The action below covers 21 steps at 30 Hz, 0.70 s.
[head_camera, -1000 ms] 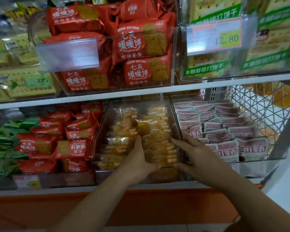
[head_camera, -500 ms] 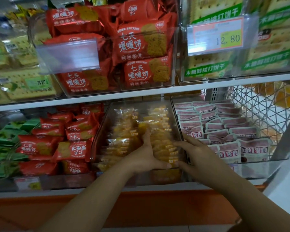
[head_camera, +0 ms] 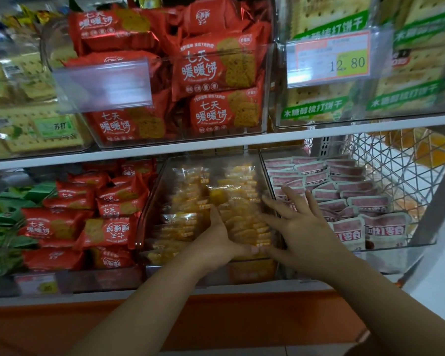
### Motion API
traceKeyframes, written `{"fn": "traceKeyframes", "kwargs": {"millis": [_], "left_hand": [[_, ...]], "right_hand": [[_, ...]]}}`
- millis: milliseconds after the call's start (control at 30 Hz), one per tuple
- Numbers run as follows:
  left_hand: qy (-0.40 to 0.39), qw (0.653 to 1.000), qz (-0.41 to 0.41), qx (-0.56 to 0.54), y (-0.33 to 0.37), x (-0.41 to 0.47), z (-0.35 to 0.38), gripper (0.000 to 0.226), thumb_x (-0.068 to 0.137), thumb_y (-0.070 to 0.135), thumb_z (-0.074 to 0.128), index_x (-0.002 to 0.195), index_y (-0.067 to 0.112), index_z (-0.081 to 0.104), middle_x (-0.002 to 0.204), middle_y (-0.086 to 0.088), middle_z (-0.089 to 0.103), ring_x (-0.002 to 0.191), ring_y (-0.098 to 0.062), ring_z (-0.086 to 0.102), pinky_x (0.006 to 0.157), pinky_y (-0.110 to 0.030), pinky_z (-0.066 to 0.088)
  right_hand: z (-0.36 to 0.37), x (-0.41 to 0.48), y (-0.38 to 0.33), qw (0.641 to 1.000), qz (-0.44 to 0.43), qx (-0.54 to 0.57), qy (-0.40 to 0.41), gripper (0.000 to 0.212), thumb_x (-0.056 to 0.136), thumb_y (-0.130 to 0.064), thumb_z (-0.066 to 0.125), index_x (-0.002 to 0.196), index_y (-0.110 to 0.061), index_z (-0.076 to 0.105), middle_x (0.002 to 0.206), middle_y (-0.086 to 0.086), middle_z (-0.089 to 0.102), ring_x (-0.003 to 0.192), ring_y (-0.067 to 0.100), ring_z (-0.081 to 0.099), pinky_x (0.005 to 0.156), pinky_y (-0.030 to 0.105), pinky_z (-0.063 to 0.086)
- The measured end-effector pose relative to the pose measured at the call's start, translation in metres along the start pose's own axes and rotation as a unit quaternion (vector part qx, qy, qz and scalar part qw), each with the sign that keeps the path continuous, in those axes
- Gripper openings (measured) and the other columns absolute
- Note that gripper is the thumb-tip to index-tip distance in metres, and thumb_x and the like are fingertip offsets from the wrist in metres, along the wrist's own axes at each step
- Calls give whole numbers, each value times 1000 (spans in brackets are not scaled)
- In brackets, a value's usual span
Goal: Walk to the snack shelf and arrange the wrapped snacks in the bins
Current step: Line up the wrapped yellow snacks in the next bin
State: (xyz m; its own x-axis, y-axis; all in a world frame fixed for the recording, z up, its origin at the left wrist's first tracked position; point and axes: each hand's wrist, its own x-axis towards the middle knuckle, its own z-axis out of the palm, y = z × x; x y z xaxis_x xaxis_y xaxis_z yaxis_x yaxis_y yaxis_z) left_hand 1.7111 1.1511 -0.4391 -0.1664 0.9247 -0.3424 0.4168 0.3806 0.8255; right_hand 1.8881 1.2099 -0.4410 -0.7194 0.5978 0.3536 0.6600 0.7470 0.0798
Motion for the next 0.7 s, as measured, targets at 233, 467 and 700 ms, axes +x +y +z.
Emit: {"fn": "traceKeyframes", "kwargs": {"millis": [233, 467, 700], "left_hand": [[-11, 1000, 2, -11, -1, 8, -2, 130, 74, 25, 79, 140, 22, -33, 158, 1, 9, 139, -16, 24, 100, -20, 29], [10, 999, 12, -51, -2, 14, -5, 132, 71, 21, 82, 143, 21, -28, 156, 0, 18, 132, -10, 27, 97, -19, 30], [-74, 996, 35, 25, -1, 4, -5, 130, 75, 29, 77, 137, 22, -37, 153, 12, 16, 121, 3, 24, 97, -14, 30]], "right_hand": [[1, 4, -8, 998, -49, -11, 28, 54, 58, -45, 80, 108, -28, 69, 102, -9, 68, 115, 29, 57, 98, 63, 31], [10, 19, -14, 998, -59, -27, 24, 64, 52, -43, 84, 109, -17, 69, 92, -1, 68, 84, 22, 66, 92, 63, 40], [11, 0, -5, 990, -113, 11, 84, 64, 51, -34, 85, 111, -23, 67, 102, -8, 66, 95, 15, 63, 108, 50, 29]]}}
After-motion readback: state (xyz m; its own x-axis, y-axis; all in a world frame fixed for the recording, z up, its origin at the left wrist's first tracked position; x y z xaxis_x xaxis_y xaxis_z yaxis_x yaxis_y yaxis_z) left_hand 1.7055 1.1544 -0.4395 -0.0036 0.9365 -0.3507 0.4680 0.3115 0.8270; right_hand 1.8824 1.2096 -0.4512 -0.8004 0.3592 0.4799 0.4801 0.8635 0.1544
